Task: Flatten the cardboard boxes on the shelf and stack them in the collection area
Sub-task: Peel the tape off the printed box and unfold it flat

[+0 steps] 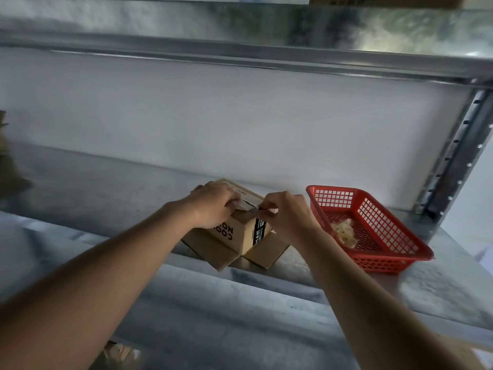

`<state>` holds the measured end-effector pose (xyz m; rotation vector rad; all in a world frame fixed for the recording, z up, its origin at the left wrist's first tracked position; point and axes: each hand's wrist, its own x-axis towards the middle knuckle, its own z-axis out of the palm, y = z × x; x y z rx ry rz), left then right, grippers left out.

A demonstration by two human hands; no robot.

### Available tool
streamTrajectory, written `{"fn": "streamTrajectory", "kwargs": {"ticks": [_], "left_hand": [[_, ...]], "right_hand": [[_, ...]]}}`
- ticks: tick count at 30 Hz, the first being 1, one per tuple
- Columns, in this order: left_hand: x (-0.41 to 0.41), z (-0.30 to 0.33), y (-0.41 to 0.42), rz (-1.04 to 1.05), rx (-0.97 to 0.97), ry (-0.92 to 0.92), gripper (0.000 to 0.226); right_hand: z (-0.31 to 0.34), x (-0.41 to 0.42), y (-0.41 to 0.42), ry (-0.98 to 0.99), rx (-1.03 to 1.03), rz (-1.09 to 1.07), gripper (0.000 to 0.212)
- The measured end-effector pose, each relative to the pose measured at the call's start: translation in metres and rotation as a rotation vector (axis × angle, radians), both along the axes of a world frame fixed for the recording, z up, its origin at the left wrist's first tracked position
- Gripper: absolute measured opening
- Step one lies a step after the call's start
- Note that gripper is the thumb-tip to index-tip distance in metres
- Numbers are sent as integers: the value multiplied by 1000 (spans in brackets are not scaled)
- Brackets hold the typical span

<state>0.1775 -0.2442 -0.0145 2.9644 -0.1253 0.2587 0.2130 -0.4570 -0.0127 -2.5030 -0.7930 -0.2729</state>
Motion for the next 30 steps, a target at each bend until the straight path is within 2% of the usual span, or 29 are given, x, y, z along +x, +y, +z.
{"fn": "streamTrajectory", "kwargs": {"ticks": [4,12,17,21,26,30], "left_hand": [[2,0,11,-17,-33,7,43],[2,2,16,-36,66,-58,48],[2,5,28,-68,-61,-42,50],[4,4,32,-60,-161,-31,57],[12,-2,35,-63,-155,14,34],[19,-10,35,-50,-148,22,33]], "right_hand": [[3,-4,4,11,8,-60,14],[19,-1,18,97,-35,-112,14],[27,1,35,78,-154,-123,12],[30,-3,45,21,-261,-78,22],[35,-3,47,-58,-333,-71,14],[34,-1,52,-153,-436,-42,12]]}}
